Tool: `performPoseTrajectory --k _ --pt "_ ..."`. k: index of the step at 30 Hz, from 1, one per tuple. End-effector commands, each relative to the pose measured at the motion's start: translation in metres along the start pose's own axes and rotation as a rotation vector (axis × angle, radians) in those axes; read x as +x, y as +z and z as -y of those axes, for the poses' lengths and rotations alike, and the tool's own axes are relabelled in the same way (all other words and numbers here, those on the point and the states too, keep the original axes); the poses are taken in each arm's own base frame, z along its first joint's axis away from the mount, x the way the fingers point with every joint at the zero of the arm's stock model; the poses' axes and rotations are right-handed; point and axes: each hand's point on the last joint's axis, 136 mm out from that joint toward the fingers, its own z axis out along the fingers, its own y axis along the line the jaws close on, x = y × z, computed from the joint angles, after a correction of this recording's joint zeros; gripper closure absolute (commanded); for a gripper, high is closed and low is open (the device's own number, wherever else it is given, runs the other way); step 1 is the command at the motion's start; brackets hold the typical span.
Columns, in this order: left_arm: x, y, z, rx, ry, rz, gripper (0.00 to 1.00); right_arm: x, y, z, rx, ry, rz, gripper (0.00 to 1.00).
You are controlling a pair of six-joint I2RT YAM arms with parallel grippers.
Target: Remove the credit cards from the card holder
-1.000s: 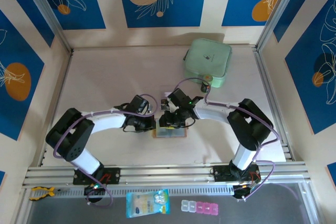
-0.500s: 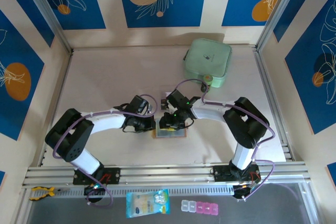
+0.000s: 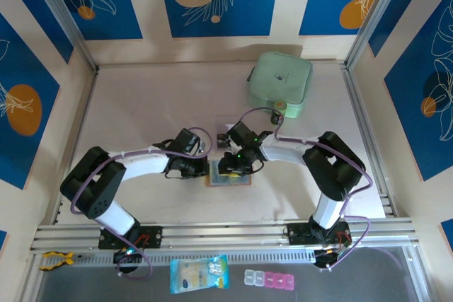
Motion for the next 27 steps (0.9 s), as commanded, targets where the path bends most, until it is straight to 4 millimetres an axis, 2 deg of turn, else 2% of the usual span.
performPoseTrajectory --k 1,9,12,18,27 --pt "0.005 -0.008 -0.005 -0.032 0.006 -0.001 1.00 0.008 0.000 0.003 -0.031 0.003 -0.022 0.63" --pt "-0.009 -0.025 0.019 0.041 0.009 0.064 0.96 0.009 -0.003 -0.001 -0.145 0.010 -0.012 0.64" --pt "-0.011 -0.028 0.028 0.079 0.005 0.071 0.91 0.009 -0.003 0.002 -0.185 0.023 -0.011 0.64" --pt "-0.011 -0.021 0.043 0.136 -0.007 0.045 0.80 0.008 -0.003 0.007 -0.235 0.047 -0.014 0.66" --pt "-0.010 -0.010 0.052 0.161 -0.021 0.021 0.75 0.006 -0.004 0.011 -0.319 0.077 -0.007 0.67"
